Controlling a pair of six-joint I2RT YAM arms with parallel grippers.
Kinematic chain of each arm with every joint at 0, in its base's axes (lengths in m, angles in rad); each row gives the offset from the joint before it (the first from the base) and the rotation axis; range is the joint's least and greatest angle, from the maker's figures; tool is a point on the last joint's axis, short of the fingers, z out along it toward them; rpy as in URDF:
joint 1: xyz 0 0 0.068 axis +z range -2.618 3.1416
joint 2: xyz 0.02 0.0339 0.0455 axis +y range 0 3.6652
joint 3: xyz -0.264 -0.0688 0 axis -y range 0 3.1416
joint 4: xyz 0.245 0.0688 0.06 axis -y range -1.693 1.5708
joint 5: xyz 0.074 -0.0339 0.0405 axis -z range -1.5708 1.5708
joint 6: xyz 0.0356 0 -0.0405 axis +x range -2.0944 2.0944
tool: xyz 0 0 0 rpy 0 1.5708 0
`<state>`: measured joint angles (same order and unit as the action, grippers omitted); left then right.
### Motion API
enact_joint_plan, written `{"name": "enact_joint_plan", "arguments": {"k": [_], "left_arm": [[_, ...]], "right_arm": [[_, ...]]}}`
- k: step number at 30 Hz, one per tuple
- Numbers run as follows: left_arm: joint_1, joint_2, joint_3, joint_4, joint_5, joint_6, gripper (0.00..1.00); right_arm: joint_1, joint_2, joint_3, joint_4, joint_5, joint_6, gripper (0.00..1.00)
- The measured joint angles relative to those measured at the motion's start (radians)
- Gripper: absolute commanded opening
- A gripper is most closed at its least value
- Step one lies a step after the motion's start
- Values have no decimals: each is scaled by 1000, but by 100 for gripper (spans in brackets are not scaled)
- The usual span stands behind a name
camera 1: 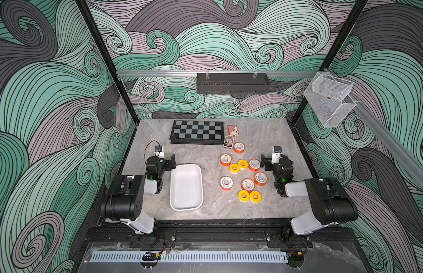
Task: Put the sealing tape into the storage box
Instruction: Move the storage box to the center of the board.
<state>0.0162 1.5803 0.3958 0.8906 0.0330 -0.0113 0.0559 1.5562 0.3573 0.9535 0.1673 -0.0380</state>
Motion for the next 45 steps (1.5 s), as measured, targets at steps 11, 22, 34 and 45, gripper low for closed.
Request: {"name": "enact_joint_plan", "arguments": {"k": [11, 22, 34, 45], "left_arm": [[0, 0, 0, 0, 0, 0, 99], [0, 0, 0, 0, 0, 0, 99], [-7, -298, 46, -304, -115, -100, 99], [-24, -530, 74, -630, -161, -623, 95]], "right_arm": [[0, 0, 0, 0, 0, 0, 99], [0, 0, 0, 0, 0, 0, 99], [47, -35, -40, 37, 99, -8, 99], [13, -582, 261, -637, 176, 304, 95]]}}
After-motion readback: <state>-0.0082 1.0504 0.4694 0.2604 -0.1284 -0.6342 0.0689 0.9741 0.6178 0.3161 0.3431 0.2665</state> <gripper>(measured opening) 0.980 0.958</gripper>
